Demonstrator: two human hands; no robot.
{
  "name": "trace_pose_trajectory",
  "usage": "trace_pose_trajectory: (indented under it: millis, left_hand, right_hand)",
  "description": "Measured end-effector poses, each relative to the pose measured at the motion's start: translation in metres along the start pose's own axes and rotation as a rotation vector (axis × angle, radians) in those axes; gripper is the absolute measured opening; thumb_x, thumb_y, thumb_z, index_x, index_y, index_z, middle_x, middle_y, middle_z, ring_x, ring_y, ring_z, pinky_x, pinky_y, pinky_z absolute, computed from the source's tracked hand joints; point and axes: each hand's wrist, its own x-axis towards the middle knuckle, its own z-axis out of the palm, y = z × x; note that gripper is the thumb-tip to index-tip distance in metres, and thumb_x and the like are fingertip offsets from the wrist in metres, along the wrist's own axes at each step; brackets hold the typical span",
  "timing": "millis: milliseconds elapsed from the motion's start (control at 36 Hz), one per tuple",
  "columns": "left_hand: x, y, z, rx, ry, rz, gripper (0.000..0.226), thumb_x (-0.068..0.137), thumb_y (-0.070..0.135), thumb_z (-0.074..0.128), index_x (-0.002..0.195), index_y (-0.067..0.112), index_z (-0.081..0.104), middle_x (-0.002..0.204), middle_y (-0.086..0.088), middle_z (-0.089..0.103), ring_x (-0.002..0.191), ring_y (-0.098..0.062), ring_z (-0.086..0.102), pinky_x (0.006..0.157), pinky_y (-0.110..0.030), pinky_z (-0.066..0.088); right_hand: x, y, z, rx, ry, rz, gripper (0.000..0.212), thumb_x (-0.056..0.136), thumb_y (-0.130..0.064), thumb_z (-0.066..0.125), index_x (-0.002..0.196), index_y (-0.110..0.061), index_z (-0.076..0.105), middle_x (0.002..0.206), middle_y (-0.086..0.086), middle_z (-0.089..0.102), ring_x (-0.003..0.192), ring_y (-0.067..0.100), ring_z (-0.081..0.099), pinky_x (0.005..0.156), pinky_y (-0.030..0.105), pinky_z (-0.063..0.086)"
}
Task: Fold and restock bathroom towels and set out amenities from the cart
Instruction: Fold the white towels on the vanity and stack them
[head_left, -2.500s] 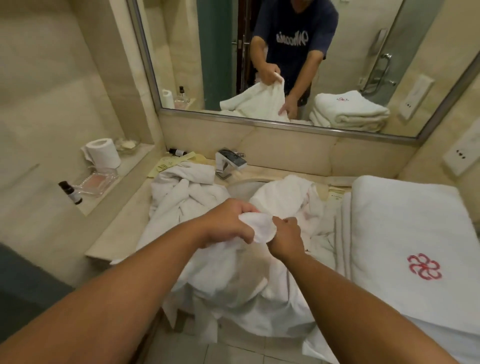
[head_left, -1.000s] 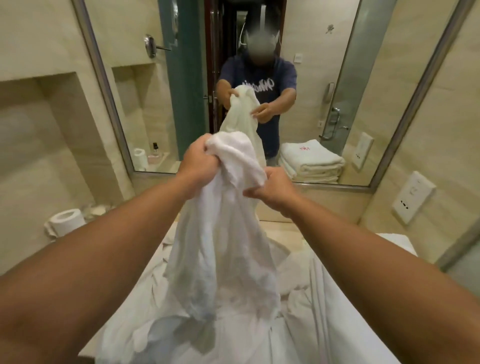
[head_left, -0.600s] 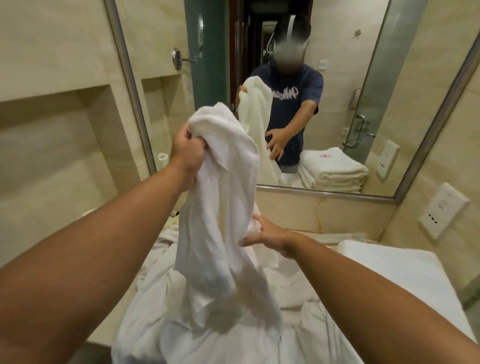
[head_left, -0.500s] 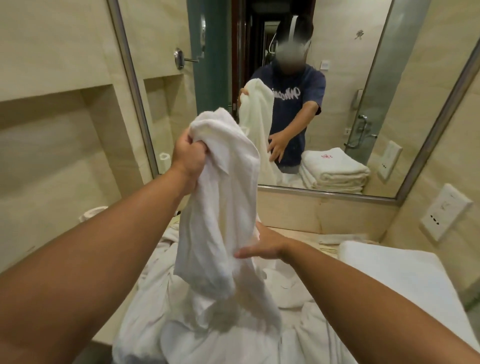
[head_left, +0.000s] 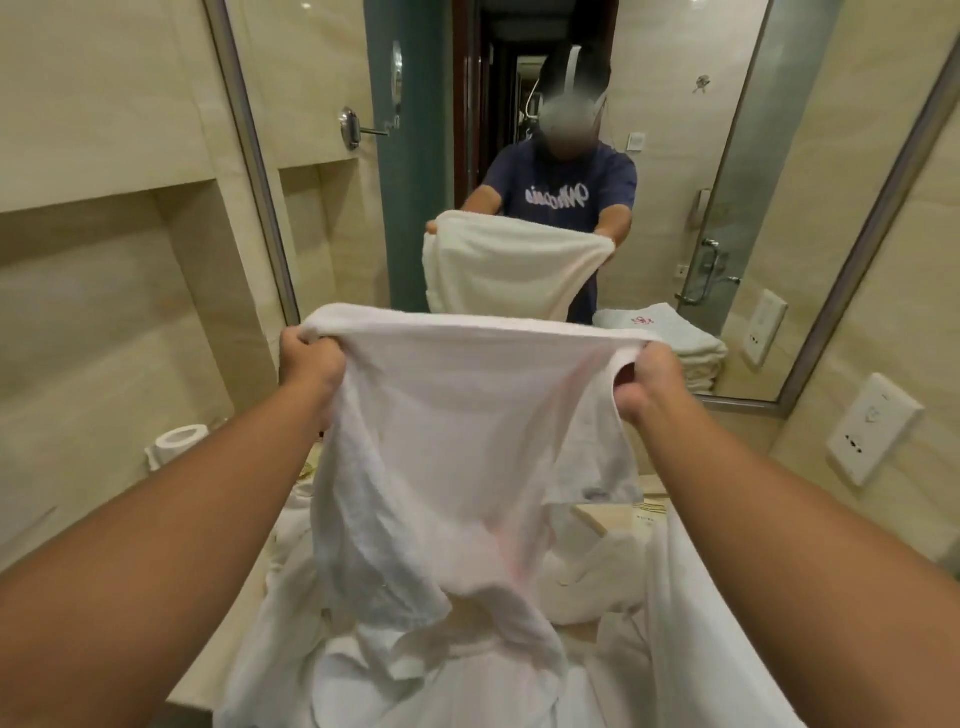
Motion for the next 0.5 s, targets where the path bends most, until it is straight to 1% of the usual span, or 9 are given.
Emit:
trace_pose_trajectory:
  millis: [83,194,222,278,306,333,389,444,500]
  left_hand:
    - [0.006,-0.007,0.000,0.020,-0.014,-0.018,0.023,0.093,0.033,0.049,0.116,0.037,0.049,0.113,0.000,0.061,0.104,-0.029,0.061,0.097,-0.052,0.055]
    - [0.001,-0.010,0.005,0.025,-0.054,-0.014,0.041,0.095,0.026,0.049,0.134,0.036,0.042,0.122,-0.003,0.057,0.105,-0.028,0.058,0.087,-0.045,0.053]
    - [-0.002,-0.010,0.006,0.029,-0.058,-0.002,0.045,0.097,0.022,0.048,0.139,0.036,0.039,0.124,-0.003,0.055,0.105,-0.028,0.056,0.084,-0.043,0.049]
    - [-0.001,-0.011,0.009,0.047,-0.037,0.035,0.051,0.099,0.017,0.044,0.146,0.035,0.034,0.127,0.002,0.050,0.106,-0.027,0.052,0.084,-0.040,0.042]
    - [-0.002,-0.009,0.010,0.052,-0.021,0.063,0.053,0.100,0.017,0.043,0.149,0.035,0.031,0.131,0.003,0.048,0.106,-0.026,0.050,0.085,-0.039,0.041]
    - [-0.003,-0.006,0.011,0.049,-0.012,0.083,0.055,0.100,0.019,0.042,0.151,0.037,0.030,0.137,0.004,0.048,0.107,-0.026,0.050,0.088,-0.039,0.043]
    - [-0.005,0.003,0.013,0.038,-0.045,0.093,0.057,0.101,0.023,0.040,0.153,0.043,0.027,0.147,0.002,0.046,0.112,-0.030,0.054,0.096,-0.047,0.050]
    - [-0.009,0.008,0.014,0.106,-0.121,0.110,0.057,0.103,0.023,0.041,0.155,0.043,0.027,0.148,0.001,0.045,0.118,-0.034,0.054,0.100,-0.052,0.051]
    - [-0.017,0.007,0.015,0.223,-0.195,0.141,0.053,0.103,0.021,0.045,0.150,0.042,0.036,0.139,0.001,0.049,0.112,-0.033,0.056,0.092,-0.048,0.053]
  right_hand:
    - [-0.015,-0.020,0.015,-0.005,0.014,-0.102,0.048,0.086,-0.015,0.046,0.128,-0.004,0.068,0.114,0.024,0.073,0.105,0.044,0.070,0.085,0.066,0.054]
    - [-0.028,-0.037,0.023,0.012,0.054,-0.165,0.036,0.099,-0.028,0.052,0.126,-0.008,0.066,0.107,0.019,0.076,0.093,0.038,0.074,0.068,0.057,0.060]
    - [-0.029,-0.045,0.026,0.036,0.052,-0.190,0.035,0.101,-0.031,0.053,0.126,-0.009,0.065,0.109,0.018,0.076,0.094,0.038,0.074,0.070,0.059,0.060]
    - [-0.034,-0.065,0.036,0.085,0.046,-0.247,0.035,0.103,-0.030,0.054,0.127,-0.007,0.065,0.112,0.017,0.075,0.098,0.036,0.072,0.083,0.062,0.058]
    - [-0.039,-0.075,0.041,0.112,0.029,-0.286,0.034,0.105,-0.030,0.053,0.125,-0.006,0.066,0.107,0.016,0.075,0.096,0.034,0.072,0.088,0.059,0.058]
    - [-0.045,-0.085,0.047,0.139,0.008,-0.324,0.033,0.106,-0.031,0.052,0.119,-0.005,0.067,0.096,0.014,0.077,0.089,0.032,0.072,0.086,0.054,0.060]
    - [-0.059,-0.099,0.055,0.157,-0.027,-0.360,0.031,0.107,-0.035,0.051,0.107,-0.008,0.067,0.078,0.010,0.077,0.074,0.028,0.073,0.072,0.046,0.064]
    - [-0.067,-0.102,0.058,0.095,-0.030,-0.382,0.030,0.106,-0.038,0.053,0.109,-0.011,0.067,0.086,0.011,0.078,0.075,0.026,0.074,0.071,0.043,0.064]
    - [-0.066,-0.097,0.055,-0.042,-0.037,-0.377,0.027,0.106,-0.034,0.055,0.120,-0.013,0.065,0.107,0.012,0.076,0.088,0.026,0.074,0.079,0.044,0.063]
